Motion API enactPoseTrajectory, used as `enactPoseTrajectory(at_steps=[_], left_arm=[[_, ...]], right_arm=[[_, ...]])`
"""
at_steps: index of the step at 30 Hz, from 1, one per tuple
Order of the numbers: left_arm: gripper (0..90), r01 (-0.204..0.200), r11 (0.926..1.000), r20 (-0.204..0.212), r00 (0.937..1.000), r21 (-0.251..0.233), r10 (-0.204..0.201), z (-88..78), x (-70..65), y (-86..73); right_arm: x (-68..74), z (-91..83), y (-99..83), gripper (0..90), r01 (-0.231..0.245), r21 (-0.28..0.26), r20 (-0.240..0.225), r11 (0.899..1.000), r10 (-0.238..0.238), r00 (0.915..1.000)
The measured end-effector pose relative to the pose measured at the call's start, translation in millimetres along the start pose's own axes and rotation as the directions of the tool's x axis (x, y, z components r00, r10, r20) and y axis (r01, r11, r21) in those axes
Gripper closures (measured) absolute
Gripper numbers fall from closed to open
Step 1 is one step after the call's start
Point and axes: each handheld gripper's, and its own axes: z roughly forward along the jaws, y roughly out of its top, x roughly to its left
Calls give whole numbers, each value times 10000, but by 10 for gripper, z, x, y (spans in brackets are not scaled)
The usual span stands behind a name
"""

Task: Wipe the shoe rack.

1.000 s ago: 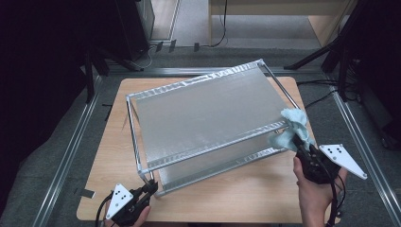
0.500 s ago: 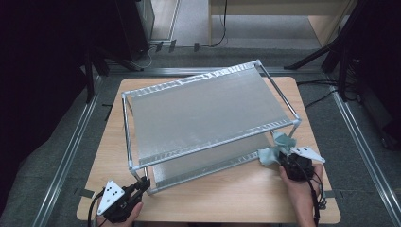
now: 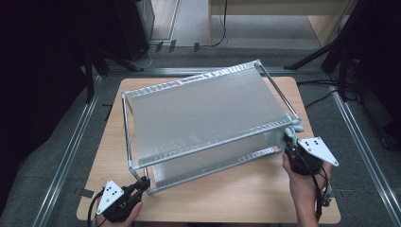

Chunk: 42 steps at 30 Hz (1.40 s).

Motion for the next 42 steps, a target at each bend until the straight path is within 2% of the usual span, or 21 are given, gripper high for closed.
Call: enactPoseTrajectory(at_steps=[4, 7, 9, 12, 14, 17, 21, 22, 23, 24, 27, 31, 33, 36, 37, 39, 40, 41, 42], left_arm=[[791, 4, 10000, -18, 10000, 3, -4, -1, -2, 0], [790, 17, 10000, 15, 10000, 3, -17, 0, 2, 0], [790, 32, 10000, -7, 10000, -18, -32, 3, -1, -1], [790, 47, 10000, -32, 10000, -37, -47, 5, -6, -4], [789, 80, 10000, 29, 10000, -49, -80, 11, -19, -4], [787, 73, 9999, 147, 9999, -74, -71, 34, -52, -5], [786, 107, 9998, 214, 9997, -140, -104, 68, -89, -5], [785, 113, 9998, 254, 9996, -142, -109, 77, -96, -4], [785, 148, 9998, 299, 9995, -159, -144, 87, -108, -3], [785, 128, 9998, 315, 9994, -159, -123, 97, -117, -3], [784, 94, 9998, 451, 9989, -149, -87, 122, -155, 1], [783, 42, 9999, 726, 9974, -163, -30, 169, -232, 2], [783, 17, 9998, 809, 9967, -177, -2, 186, -260, 2], [783, -16, 9998, 852, 9964, -199, 33, 205, -293, 3], [783, -26, 9998, 844, 9964, -190, 42, 206, -296, 3], [784, -37, 9998, 846, 9964, -181, 53, 206, -295, 4], [784, -42, 9998, 847, 9964, -178, 57, 206, -295, 4], [784, -48, 9998, 843, 9964, -171, 62, 205, -295, 5], [784, -52, 9998, 839, 9964, -174, 66, 205, -297, 5]], right_arm=[[-36, 173, -248, 812, -41, 749, 172, 9972, 28, 9998], [-2, 346, -438, 810, 245, 1587, 174, 9870, -276, 9995], [53, 443, -502, 808, 603, 1914, 5, 9797, -616, 9981], [150, 548, -568, 810, 628, 2255, -393, 9722, -554, 9977], [242, 610, -620, 812, 630, 2460, -687, 9672, -474, 9965], [454, 661, -696, 814, 993, 2732, -1175, 9568, -693, 9907], [727, 652, -723, 814, 1116, 2798, -1687, 9535, -656, 9835], [894, 631, -730, 814, 1236, 2777, -2109, 9527, -651, 9753], [894, 631, -730, 814, 1236, 2777, -2109, 9527, -651, 9753], [989, 617, -738, 814, 1293, 2774, -2348, 9520, -633, 9700], [1301, 560, -763, 813, 1718, 2668, -3022, 9483, -870, 9493], [1773, 451, -790, 814, 2254, 2530, -4093, 9408, -1070, 9061], [1958, 402, -805, 814, 2449, 2481, -4480, 9373, -1131, 8868], [2250, 306, -828, 813, 2762, 2314, -5152, 9328, -1233, 8482], [2382, 253, -839, 813, 3065, 2158, -5413, 9271, -1476, 8278], [2550, 178, -847, 812, 3436, 1878, -5859, 9201, -1758, 7911], [2595, 154, -847, 812, 3640, 1773, -5970, 9144, -1942, 7784], [2608, 144, -844, 813, 3754, 1726, -6021, 9106, -2041, 7719], [2598, 145, -840, 813, 3806, 1681, -6032, 9093, -2105, 7693]])
